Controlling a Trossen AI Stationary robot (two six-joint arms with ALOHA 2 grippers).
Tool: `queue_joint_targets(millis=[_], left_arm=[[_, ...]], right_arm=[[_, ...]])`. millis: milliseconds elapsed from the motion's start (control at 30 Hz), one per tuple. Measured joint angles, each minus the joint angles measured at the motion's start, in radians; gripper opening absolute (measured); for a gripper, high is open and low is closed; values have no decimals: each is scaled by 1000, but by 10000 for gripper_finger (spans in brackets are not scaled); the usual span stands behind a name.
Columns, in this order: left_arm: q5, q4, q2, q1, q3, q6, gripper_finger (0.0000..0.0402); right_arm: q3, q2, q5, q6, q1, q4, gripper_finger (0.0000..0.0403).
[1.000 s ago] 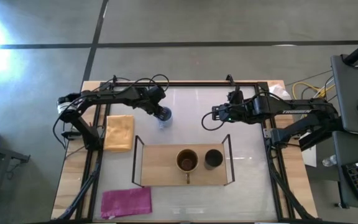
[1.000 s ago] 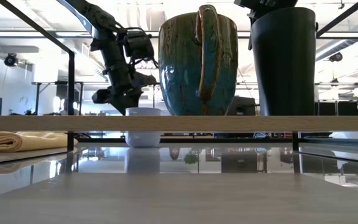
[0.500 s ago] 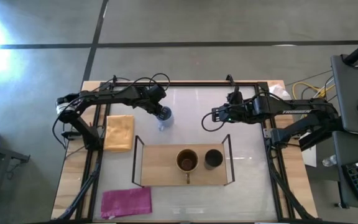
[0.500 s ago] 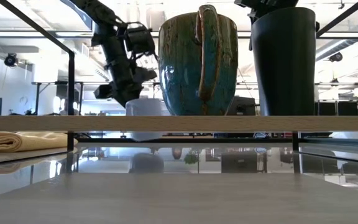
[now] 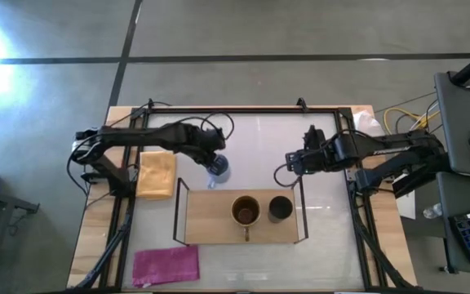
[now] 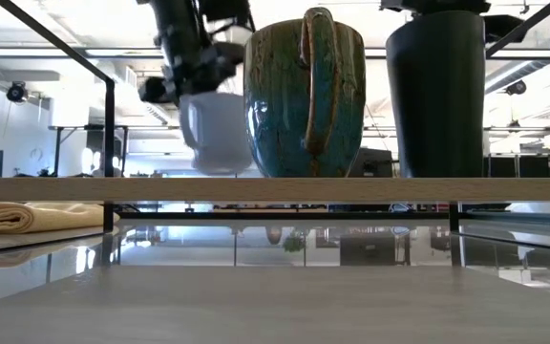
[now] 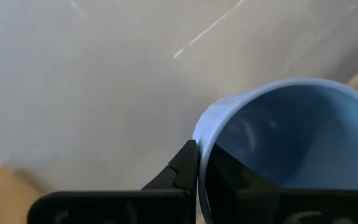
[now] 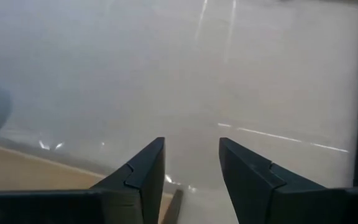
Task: Stack small to large cups/mugs on shelf
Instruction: Put the blue mug on the shelf
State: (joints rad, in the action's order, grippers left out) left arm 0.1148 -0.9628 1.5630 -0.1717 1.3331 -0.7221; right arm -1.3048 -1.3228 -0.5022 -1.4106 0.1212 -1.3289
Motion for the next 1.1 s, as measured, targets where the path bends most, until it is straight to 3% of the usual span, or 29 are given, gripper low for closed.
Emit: queue_joint_targets(millis=[367,700,1100], left_arm=[[56,-83,-84,222,1,-324,0],[215,-158,-76,465,-3,-846,0],[207,-219,-76,474,42,-863,0]], right_arm=[[0,2,-79,-157,121,-149,124],[6,126,-130,106,217,-155,116],[61,339,-182,75,254,-155,116]])
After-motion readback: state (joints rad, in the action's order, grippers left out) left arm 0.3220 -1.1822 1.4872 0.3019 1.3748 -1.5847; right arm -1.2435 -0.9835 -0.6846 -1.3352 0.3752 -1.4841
